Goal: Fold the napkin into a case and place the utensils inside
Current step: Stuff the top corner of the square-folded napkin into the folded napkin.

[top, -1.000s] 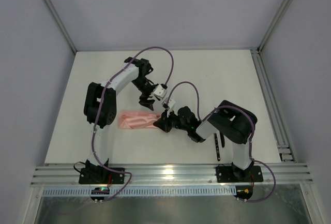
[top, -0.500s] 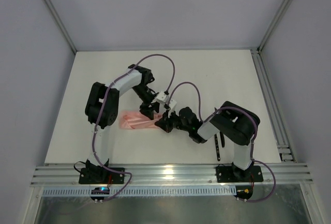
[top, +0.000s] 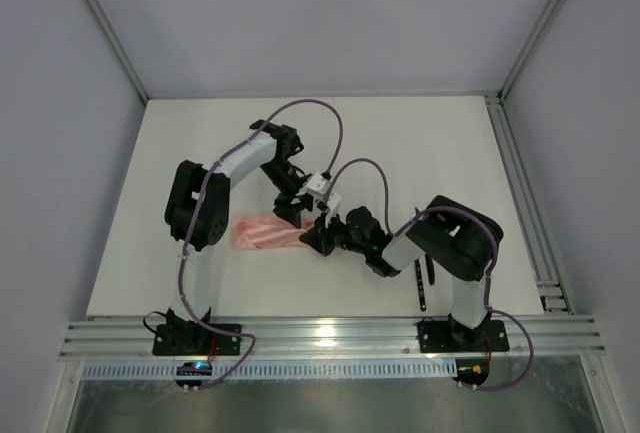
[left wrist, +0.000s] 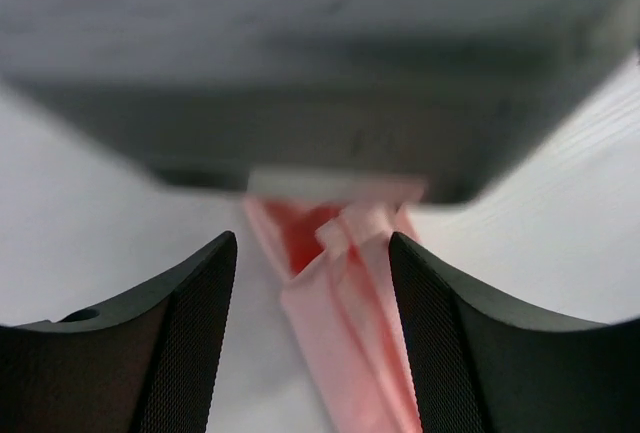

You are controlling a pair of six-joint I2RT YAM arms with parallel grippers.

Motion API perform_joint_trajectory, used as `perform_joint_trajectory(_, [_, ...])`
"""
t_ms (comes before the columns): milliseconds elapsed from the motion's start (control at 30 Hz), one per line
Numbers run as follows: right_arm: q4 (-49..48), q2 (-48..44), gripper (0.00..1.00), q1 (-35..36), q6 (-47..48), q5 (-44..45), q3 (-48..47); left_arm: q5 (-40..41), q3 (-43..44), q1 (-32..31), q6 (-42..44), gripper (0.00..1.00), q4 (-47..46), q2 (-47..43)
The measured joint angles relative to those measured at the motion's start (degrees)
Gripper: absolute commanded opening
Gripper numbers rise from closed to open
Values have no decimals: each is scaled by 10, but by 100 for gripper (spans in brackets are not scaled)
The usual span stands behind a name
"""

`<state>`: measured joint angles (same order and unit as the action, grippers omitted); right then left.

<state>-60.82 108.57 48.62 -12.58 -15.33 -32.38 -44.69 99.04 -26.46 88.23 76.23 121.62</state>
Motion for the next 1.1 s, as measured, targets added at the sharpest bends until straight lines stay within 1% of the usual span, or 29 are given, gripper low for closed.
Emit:
perform_joint_trajectory(133, [-3,0,8,0,3,0,6,1,-40,-11,-25,65,4,-2])
perform_joint_trajectory(200, [-2,0,8,0,3,0,7,1,-46,-10,-38,61,6,-2])
perform_joint_trajectory(233, [-2,0,8,0,2,0,7,1,-47,-10,-42,55,6,-2])
perform_joint_trajectory(333, [-2,0,8,0,1,2,8,2,-48,-10,-54,46,7,-3])
perform_joint_trajectory(400, [-1,0,8,0,1,2,8,3,-50,-10,-56,44,6,-3])
perform_joint_trajectory(500, [1,0,8,0,1,0,10,3,-57,-10,-65,34,6,-3])
perform_joint_trajectory(533, [1,0,8,0,1,0,11,3,-59,-10,-67,29,5,-3])
perform_joint_trajectory(600, [3,0,8,0,0,-1,12,3,-62,-11,-72,26,5,-3])
perform_joint_trajectory(633, [3,0,8,0,0,-2,12,4,-62,-11,-73,21,5,-3])
perform_joint_trajectory(700, [3,0,8,0,0,-2,12,5,-63,-12,-75,15,5,-3])
perform_joint_trajectory(733, [4,0,8,0,0,-2,13,5,-63,-12,-76,8,6,-3])
perform_joint_trajectory(800, [4,0,8,0,0,-3,14,6,-65,-12,-79,0,6,-3])
perform_joint_trajectory(867, [4,0,11,0,0,-3,14,5,-66,-12,-81,0,6,-4])
perform_joint_trajectory(900, [4,0,21,0,0,-3,14,6,-66,-12,-82,0,6,-4])
perform_joint_trajectory(1000, [5,-2,37,0,-1,-5,16,8,-66,-13,-85,0,6,-7])
perform_joint_trajectory(1033, [5,-4,46,-1,0,-5,17,10,-67,-14,-86,0,6,-8])
perform_joint_trajectory(1100, [9,-14,50,-4,0,-10,23,14,-67,-17,-89,0,6,-13])
